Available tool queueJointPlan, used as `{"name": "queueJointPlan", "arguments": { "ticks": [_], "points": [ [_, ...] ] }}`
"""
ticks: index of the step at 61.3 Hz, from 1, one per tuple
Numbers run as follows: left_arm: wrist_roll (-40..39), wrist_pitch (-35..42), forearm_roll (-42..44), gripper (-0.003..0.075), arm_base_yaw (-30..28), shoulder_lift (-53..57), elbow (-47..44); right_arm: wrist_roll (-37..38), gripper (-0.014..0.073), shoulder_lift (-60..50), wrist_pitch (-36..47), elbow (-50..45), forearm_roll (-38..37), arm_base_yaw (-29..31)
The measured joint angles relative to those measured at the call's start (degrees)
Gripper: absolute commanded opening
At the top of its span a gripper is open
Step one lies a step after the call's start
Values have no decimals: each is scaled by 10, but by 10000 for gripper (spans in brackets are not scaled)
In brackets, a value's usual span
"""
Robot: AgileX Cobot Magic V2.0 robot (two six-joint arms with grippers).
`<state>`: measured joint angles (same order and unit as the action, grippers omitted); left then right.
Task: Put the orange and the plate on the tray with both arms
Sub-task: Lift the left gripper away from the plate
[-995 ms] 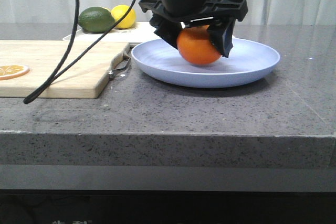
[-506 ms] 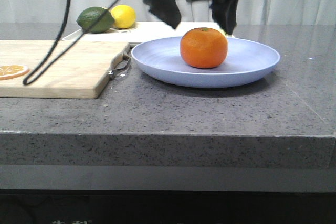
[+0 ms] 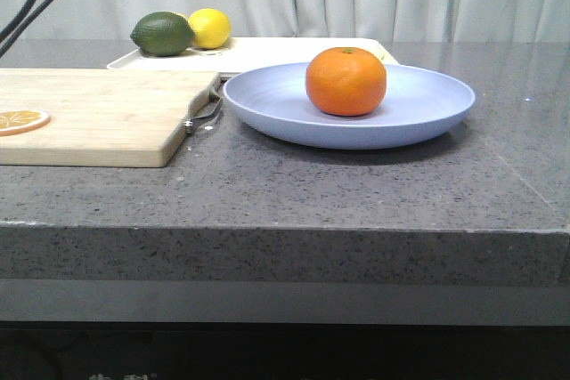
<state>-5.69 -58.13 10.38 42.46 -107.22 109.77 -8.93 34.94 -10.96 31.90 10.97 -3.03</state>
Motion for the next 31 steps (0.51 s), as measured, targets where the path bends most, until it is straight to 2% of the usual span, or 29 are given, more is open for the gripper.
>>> {"name": "queueJointPlan", "arguments": {
  "ticks": [8,24,31],
  "points": [
    [-8,-6,-7,-17,-20,11,0,0,642,0,-2,0,0,0],
    [-9,-48,-22,-17,-116,45,-1,0,642,0,-2,0,0,0],
    [-10,-47,-27,-17,-161,76,-36,0,642,0,-2,0,0,0]
  ]
}}
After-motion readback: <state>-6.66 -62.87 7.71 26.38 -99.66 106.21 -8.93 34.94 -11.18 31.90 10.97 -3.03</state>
